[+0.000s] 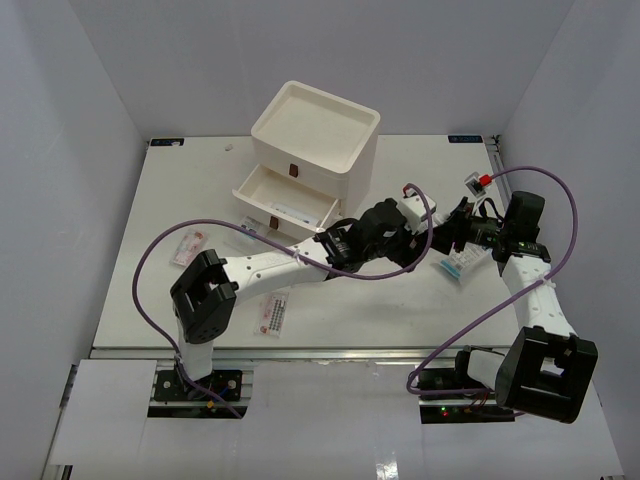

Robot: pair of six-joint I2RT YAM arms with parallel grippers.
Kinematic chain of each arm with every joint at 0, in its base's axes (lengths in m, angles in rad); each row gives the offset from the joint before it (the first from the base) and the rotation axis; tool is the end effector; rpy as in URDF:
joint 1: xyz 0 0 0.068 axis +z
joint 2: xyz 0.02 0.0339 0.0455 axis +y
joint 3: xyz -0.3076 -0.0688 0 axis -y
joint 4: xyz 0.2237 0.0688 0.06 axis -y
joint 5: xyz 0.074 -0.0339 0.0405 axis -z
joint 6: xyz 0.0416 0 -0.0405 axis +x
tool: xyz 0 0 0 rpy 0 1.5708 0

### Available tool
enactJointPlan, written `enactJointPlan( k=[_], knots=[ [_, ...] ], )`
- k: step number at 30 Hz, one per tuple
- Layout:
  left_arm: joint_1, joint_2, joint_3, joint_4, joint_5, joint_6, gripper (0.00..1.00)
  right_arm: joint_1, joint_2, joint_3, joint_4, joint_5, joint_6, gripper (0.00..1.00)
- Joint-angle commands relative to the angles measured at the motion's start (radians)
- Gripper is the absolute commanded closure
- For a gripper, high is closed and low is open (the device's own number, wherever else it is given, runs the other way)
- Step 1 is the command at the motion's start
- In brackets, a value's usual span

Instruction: Organize the makeup

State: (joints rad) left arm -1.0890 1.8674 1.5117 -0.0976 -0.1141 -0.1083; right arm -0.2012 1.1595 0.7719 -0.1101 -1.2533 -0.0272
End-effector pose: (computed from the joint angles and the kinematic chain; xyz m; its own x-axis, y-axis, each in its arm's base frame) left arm 0.2100 -0.3914 0.3355 -0.2918 0.3262 -0.8991 0.8062 0.5898 -0.0476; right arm 0.2070 -0.0019 0.3249 -0.4471 0.0825 -0.8907 -0.7680 0.4751 0.4295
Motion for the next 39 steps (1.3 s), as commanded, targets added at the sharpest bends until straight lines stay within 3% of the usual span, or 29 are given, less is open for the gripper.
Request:
enactJointPlan(
  k=[1, 9, 14, 17, 19, 20, 22, 33, 39],
  knots=[
    [-0.007, 0.004, 0.047, 0.017, 0.035, 0.012, 0.14, 0.0, -0.011, 0.003, 0.016, -0.063, 0.021, 0.92],
    [-0.009, 0.024, 0.044, 0.015, 0.085, 0.002, 0.36, 0.0, -0.006, 0.001, 0.018, -0.064, 0.021, 0.91],
    [-0.009, 0.013, 0.044, 0.007, 0.09, -0.004, 0.73, 0.0, 0.003, 0.0, 0.016, -0.064, 0.021, 0.84],
    [-0.009, 0.006, 0.037, 0.006, 0.093, -0.007, 0.88, 0.0, 0.004, -0.002, 0.016, -0.057, 0.021, 0.68],
    [-0.008, -0.008, 0.015, 0.01, 0.086, -0.014, 0.95, -0.003, 0.0, -0.003, 0.016, -0.045, 0.021, 0.36],
    [-0.008, -0.024, 0.006, 0.018, 0.083, -0.019, 0.97, -0.005, -0.004, -0.005, 0.016, -0.034, 0.021, 0.31],
    [-0.008, -0.05, -0.028, 0.028, 0.067, -0.026, 0.98, -0.02, -0.007, -0.004, 0.016, -0.025, 0.02, 0.1],
    [0.074, -0.294, -0.318, 0.048, 0.053, -0.174, 1.0, -0.167, -0.075, 0.016, 0.003, -0.032, -0.01, 0.1],
    [0.252, -0.523, -0.452, 0.079, 0.11, -0.415, 1.0, -0.179, -0.099, -0.002, 0.004, -0.012, -0.028, 0.1]
  ],
)
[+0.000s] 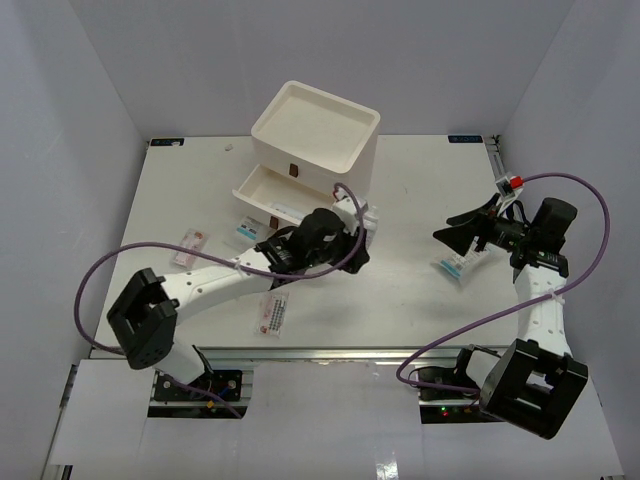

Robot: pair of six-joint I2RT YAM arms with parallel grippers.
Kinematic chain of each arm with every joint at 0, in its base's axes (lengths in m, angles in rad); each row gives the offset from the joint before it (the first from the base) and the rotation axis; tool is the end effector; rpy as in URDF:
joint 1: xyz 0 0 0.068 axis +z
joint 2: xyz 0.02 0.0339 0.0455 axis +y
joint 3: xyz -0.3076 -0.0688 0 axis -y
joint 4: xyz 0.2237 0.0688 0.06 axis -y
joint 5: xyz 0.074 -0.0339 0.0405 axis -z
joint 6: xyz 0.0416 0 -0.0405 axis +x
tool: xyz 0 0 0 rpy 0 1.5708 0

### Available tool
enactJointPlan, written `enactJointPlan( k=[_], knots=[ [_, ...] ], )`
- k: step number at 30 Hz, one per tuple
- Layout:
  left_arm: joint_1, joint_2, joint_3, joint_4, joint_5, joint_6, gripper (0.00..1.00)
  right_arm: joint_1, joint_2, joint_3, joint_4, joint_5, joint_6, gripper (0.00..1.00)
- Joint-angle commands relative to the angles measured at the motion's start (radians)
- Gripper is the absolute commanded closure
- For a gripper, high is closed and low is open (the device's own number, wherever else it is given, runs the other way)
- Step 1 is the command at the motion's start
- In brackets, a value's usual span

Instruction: Organize the makeup

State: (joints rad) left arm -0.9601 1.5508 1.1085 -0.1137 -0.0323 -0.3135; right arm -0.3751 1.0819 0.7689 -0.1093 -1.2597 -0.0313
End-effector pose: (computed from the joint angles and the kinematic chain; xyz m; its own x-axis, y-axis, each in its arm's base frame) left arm 0.1960 -0.2777 0.3185 -0.5356 0.2276 -0.8132 0.6706 0.6999 -0.2457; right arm 0.1875 -0.0313 0.3377 -0.3594 0.1312 -0.9239 -0.7074 0.6074 0.3614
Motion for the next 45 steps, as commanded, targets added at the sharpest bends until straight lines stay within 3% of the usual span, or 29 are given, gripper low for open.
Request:
enactJointPlan(
  k=[1, 6, 11, 16, 20, 30, 33, 36, 38, 45],
  knots=[
    [0.166, -0.249, -0.07, 0.102, 0.031, -0.27, 1.0, -0.005, -0.023, 0.0, 0.003, -0.002, -0.025, 0.1],
    [0.396, -0.358, -0.082, 0.055, 0.031, -0.568, 1.0, -0.007, -0.025, -0.008, 0.005, 0.0, -0.025, 0.1],
    [0.549, -0.288, -0.026, -0.026, 0.018, -0.838, 1.0, -0.007, -0.028, -0.014, 0.006, 0.002, -0.023, 0.1],
    [0.591, -0.144, 0.106, -0.106, 0.031, -0.935, 1.0, -0.007, -0.031, -0.016, 0.007, 0.002, -0.022, 0.1],
    [0.594, -0.076, 0.129, -0.119, 0.029, -0.998, 0.97, -0.007, -0.034, -0.017, 0.007, 0.003, -0.022, 0.1],
    [0.609, -0.052, 0.061, -0.034, 0.122, -1.045, 0.59, -0.007, -0.034, -0.02, 0.007, -0.001, -0.025, 0.1],
    [0.61, -0.062, 0.049, -0.017, 0.13, -1.043, 0.37, -0.007, -0.035, -0.02, 0.007, -0.003, -0.025, 0.1],
    [0.612, -0.077, 0.042, -0.02, 0.119, -1.039, 0.22, -0.007, -0.038, -0.022, 0.007, -0.003, -0.025, 0.1],
    [0.615, -0.087, 0.035, -0.021, 0.114, -1.039, 0.04, -0.007, -0.037, -0.023, 0.007, -0.003, -0.025, 0.1],
    [0.618, -0.129, 0.02, -0.008, 0.112, -1.018, 0.02, -0.007, -0.039, -0.025, 0.006, -0.01, -0.037, 0.1]
  ],
)
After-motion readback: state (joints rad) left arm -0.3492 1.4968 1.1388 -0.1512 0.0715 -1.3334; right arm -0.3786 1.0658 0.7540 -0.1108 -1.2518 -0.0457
